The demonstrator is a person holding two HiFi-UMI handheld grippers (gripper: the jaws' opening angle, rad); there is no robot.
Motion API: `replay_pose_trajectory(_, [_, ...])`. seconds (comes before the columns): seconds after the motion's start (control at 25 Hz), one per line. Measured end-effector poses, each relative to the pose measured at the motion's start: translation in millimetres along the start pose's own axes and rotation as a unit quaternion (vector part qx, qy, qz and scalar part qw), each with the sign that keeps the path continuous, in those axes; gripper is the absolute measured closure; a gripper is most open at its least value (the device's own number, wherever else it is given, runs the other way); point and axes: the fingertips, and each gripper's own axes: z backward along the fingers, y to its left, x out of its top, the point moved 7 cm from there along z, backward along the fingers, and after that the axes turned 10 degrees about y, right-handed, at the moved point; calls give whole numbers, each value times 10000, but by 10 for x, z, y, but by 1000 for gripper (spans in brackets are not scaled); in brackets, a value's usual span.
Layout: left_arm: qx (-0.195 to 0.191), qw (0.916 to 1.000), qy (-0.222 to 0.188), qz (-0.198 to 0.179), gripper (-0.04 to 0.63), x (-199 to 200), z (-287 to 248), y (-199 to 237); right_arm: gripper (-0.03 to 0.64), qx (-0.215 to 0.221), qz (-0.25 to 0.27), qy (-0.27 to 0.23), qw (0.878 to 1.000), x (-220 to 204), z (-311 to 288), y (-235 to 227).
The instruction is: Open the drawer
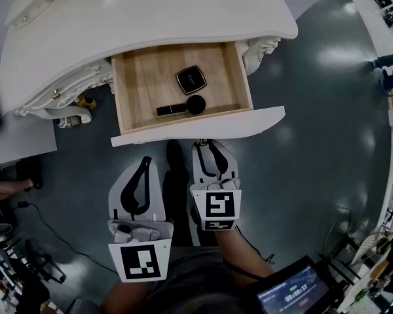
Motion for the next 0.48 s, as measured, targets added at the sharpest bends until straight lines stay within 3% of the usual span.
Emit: replay_pose_trajectory(0.48, [43, 10000, -22, 9, 580, -40, -36, 34, 500, 1, 52, 14, 10000, -15, -100, 27])
